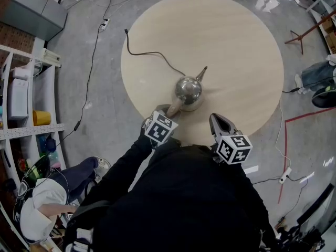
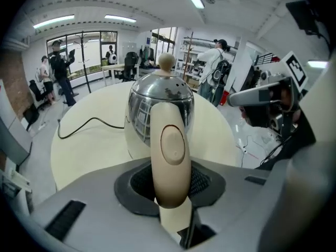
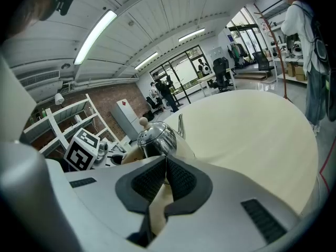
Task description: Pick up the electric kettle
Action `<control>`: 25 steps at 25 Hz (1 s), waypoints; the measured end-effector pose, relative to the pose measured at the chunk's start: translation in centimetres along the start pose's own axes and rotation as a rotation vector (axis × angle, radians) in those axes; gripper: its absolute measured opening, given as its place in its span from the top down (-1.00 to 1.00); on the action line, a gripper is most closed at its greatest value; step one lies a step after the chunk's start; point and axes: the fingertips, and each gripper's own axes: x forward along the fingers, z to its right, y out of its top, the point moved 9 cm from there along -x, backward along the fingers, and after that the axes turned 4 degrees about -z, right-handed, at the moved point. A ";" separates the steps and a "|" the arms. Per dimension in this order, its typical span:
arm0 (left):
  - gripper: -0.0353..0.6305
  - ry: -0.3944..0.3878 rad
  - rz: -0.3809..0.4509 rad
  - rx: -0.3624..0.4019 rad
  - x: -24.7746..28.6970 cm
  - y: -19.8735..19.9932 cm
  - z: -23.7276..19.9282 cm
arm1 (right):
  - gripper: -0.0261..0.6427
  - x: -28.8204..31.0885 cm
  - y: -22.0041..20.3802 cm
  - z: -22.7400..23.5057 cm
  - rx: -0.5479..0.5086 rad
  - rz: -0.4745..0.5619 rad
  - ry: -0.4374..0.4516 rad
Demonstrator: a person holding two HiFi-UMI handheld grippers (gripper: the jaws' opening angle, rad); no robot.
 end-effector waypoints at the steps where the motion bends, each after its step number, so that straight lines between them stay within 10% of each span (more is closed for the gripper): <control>1: 0.57 -0.021 0.021 0.012 0.0 -0.3 -0.1 | 0.88 0.0 -0.1 -0.1 0.002 -0.003 0.001; 10: 0.58 -0.036 -0.054 0.066 0.1 0.0 0.6 | 0.88 0.4 -0.4 -0.2 0.011 -0.024 0.003; 15: 0.57 -0.188 -0.154 0.111 1.0 0.4 1.6 | 0.88 0.0 -0.8 0.1 0.024 -0.020 -0.008; 25: 0.57 -0.256 0.093 0.081 0.4 -0.3 1.6 | 0.88 0.0 -0.8 0.3 0.045 -0.021 -0.012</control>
